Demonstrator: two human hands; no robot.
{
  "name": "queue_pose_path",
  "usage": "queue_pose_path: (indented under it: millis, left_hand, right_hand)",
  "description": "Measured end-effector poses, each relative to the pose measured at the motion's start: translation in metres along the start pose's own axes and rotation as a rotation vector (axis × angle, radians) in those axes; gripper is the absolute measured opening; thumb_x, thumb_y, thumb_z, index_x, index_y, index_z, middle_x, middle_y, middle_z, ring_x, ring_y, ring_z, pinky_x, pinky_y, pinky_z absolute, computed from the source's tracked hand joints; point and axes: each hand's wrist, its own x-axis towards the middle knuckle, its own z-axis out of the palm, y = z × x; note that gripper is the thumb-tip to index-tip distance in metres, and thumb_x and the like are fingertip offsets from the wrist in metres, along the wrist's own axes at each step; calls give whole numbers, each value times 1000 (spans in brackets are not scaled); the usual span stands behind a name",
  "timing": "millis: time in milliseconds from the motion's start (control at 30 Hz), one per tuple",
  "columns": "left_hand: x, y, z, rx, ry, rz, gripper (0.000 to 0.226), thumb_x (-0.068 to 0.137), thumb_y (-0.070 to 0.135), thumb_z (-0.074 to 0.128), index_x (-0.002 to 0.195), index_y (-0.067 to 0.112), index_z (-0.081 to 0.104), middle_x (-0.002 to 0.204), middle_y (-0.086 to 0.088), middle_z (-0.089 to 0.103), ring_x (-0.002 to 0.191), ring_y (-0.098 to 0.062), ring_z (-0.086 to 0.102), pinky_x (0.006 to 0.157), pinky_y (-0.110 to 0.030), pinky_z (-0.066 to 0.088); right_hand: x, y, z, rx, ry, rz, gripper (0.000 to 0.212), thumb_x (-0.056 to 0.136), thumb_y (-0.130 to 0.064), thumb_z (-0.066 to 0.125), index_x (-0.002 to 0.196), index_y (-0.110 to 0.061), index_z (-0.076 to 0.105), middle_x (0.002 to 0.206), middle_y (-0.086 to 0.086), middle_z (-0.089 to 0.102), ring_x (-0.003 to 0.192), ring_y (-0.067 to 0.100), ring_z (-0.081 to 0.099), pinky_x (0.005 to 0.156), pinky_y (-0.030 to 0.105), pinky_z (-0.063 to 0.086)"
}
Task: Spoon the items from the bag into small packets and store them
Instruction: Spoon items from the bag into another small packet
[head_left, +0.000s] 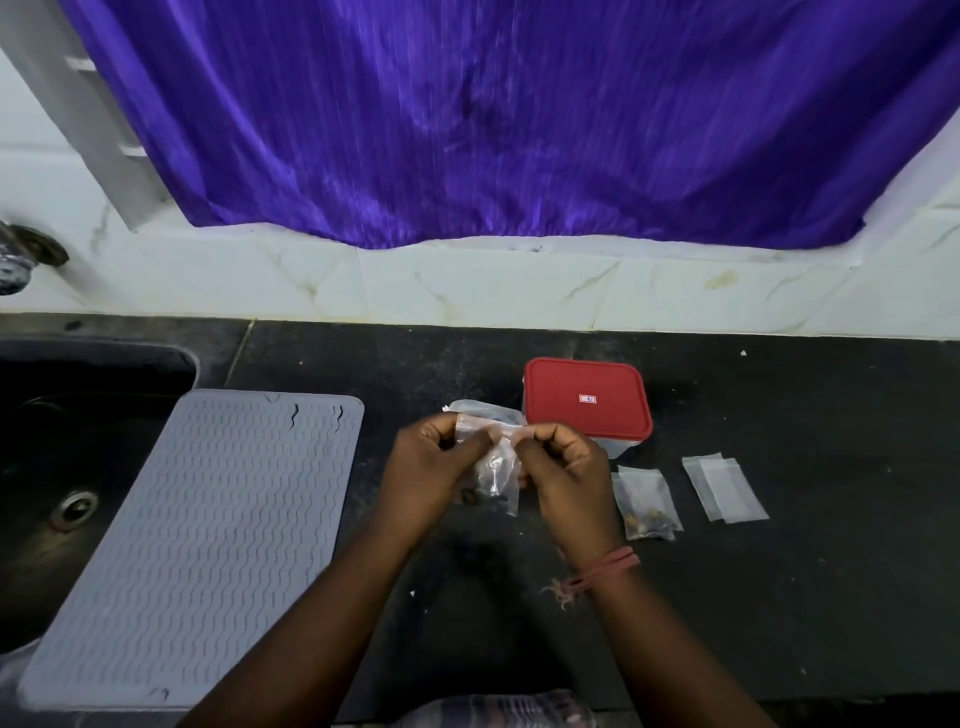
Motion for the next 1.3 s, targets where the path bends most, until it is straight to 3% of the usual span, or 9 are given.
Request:
queue_pose_path:
  millis: [133,233,400,533,733,933,1000,1133,1300]
  left_hand:
    - [-5,-4,8,-176,-4,-119,13,92,16,72,97,6,77,92,-17,78,82,-29,72,74,-36,57]
    - [-5,-4,18,-231,20,-141,11,92,11,71,98,3,76,94,-22,76,81,-29,71,74,-38,56]
    - [-8,-9,43,-275,34,-149,13,94,9,66,99,-1,72,91,-21,75,74,-22,69,62,-29,55]
    - [-6,-7,60,-289,81,-123,7,94,2,62,92,-1,69,74,-14,69,61,-18,63,54,-26,51]
    - [2,-12,71,-280,88,-66,7,89,5,63,90,0,68,88,-26,65,80,-31,59,76,-45,49]
    - [6,-11,81,-238,36,-97,14,96,0,59,87,7,67,66,-1,66,54,-6,60,50,-17,46]
    - [8,-12,84,-224,8,-106,7,96,6,62,94,5,68,72,-1,70,62,-7,65,57,-19,49]
    - [13,-18,86,-126,20,-90,11,91,16,73,91,6,78,90,-23,75,80,-24,69,78,-40,53]
    - [21,-33,91,27,73,-142,12,93,15,69,88,8,78,85,-15,78,85,-33,75,84,-46,56]
  right_hand:
    - [10,8,-24,-44,-1,38,11,91,-15,69,84,-16,76,64,4,66,61,12,57,63,29,51]
    - [16,8,-37,-58,-17,47,14,91,-12,70,78,-13,76,60,2,64,58,12,56,60,25,51]
    - [23,12,-55,-53,-10,48,15,89,-3,69,75,2,70,58,7,60,56,13,52,55,23,48]
    - [28,14,-66,-12,-41,31,12,90,-4,68,78,-3,71,68,8,65,64,13,55,63,26,50]
    - [26,23,-73,54,-129,13,11,94,-8,63,85,-1,64,76,4,60,75,13,52,73,32,48]
    - [35,28,-81,35,-108,-2,15,91,-19,61,84,-7,63,70,6,55,66,17,47,63,37,43]
    - [37,30,-79,-5,-107,-30,15,95,-13,58,82,-6,59,66,1,51,62,12,43,58,32,40]
    - [36,37,-76,-37,-96,-44,16,97,-11,56,81,-10,56,63,-5,48,59,7,42,55,29,39]
    - [41,48,-79,-35,-67,18,17,94,-13,64,77,-11,63,62,-5,57,60,4,48,60,27,45]
